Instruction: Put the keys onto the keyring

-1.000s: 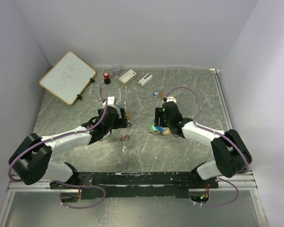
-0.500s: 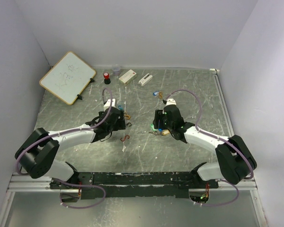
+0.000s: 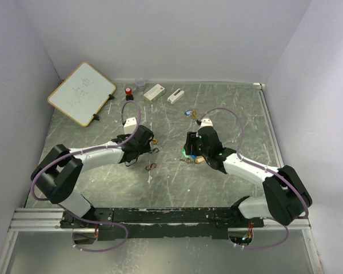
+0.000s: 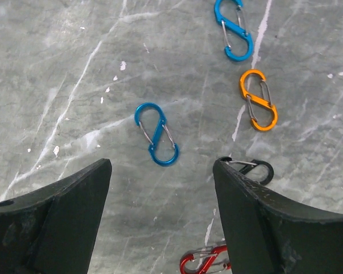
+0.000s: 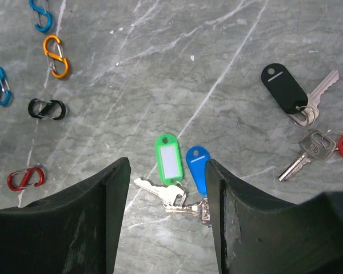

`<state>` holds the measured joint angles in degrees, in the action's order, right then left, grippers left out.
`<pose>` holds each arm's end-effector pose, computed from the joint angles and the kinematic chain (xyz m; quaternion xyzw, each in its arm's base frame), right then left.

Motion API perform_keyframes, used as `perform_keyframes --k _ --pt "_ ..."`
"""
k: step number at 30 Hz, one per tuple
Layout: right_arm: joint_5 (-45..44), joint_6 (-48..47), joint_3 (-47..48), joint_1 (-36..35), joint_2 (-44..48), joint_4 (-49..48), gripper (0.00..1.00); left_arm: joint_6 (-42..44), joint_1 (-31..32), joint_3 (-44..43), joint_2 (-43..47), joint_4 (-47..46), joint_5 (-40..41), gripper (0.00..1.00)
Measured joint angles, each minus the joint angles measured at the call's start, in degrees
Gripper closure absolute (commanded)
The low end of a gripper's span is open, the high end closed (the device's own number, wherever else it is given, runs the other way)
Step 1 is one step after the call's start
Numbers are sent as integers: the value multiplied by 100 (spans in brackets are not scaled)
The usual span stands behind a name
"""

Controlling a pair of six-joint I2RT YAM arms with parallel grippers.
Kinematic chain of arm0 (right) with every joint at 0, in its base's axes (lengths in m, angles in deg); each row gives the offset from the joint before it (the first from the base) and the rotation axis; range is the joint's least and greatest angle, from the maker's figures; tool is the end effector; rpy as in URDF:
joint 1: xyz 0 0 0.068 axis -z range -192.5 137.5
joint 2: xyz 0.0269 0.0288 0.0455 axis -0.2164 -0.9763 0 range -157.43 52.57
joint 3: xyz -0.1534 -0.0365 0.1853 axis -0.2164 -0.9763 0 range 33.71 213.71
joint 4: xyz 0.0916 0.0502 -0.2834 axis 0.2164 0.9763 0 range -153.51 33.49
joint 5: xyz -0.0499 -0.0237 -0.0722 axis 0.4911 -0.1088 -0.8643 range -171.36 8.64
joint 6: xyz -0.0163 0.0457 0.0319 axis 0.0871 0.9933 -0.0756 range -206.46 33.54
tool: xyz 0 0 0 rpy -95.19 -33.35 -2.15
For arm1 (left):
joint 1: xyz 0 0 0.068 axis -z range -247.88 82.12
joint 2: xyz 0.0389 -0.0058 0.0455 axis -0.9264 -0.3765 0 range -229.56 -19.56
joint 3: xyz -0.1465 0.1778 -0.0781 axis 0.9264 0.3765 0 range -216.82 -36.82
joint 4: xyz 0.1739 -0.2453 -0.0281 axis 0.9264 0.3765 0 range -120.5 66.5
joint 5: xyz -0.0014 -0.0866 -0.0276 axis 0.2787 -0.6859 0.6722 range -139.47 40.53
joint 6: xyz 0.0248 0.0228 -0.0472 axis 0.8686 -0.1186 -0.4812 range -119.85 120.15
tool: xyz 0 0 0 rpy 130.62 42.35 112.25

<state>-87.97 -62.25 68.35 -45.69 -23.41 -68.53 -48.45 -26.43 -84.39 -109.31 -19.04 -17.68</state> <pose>0.2638 0.1668 0.1265 -0.0438 0.8901 0.1712 0.4201 0.2674 -0.2071 0.1100 -0.1422 0.9067 -0.0283 0.3961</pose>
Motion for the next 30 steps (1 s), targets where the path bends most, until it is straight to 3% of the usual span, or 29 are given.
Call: perform_keyframes --k 13,30 --pt "-46 15 -2 -4 289 -7 45 -907 0 -374 -566 601 354 27" --pt "-140 22 -52 -15 487 -2 46 -1145 0 -776 -1108 828 575 34"
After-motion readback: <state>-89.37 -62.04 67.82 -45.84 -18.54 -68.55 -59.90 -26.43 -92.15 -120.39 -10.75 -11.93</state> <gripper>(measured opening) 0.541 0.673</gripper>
